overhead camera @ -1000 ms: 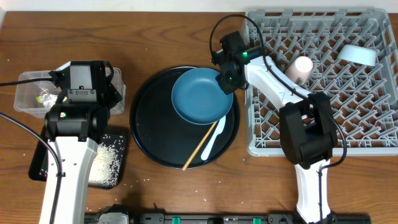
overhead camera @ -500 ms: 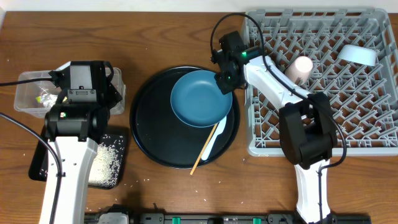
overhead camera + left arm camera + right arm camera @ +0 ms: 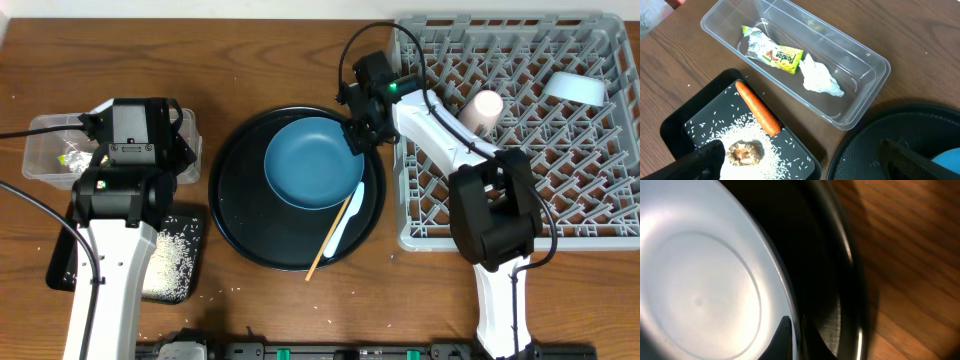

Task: Sort waste into correct bins and load items into the dishwasher rack
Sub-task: 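Grasp the blue plate's rim with the right gripper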

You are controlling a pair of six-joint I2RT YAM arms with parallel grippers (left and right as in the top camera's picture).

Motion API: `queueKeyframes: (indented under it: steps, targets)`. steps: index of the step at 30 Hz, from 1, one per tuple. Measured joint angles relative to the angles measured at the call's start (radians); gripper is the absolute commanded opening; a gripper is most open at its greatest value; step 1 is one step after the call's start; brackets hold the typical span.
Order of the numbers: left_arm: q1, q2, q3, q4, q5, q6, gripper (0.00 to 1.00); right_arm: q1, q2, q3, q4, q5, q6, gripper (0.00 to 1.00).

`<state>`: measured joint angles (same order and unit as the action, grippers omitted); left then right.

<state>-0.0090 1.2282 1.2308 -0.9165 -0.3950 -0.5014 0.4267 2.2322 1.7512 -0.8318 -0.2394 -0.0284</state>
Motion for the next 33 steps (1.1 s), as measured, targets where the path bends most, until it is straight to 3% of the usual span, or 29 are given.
queueKeyframes:
  steps: [16,17,18,20,33]
  targets:
    - [0.0,0.0,0.0,0.0,0.0,0.0,0.98,0.0,0.0,0.0,-0.045,-0.063,0.003,0.03]
    - [0.0,0.0,0.0,0.0,0.0,0.0,0.98,0.0,0.0,0.0,-0.045,-0.065,0.004,0.09]
    - [0.0,0.0,0.0,0.0,0.0,0.0,0.98,0.0,0.0,0.0,-0.045,-0.068,0.009,0.24]
    - [0.0,0.0,0.0,0.0,0.0,0.0,0.98,0.0,0.0,0.0,-0.046,-0.079,0.012,0.33]
    - [0.0,0.0,0.0,0.0,0.0,0.0,0.98,0.0,0.0,-0.006,-0.039,-0.102,0.017,0.26]
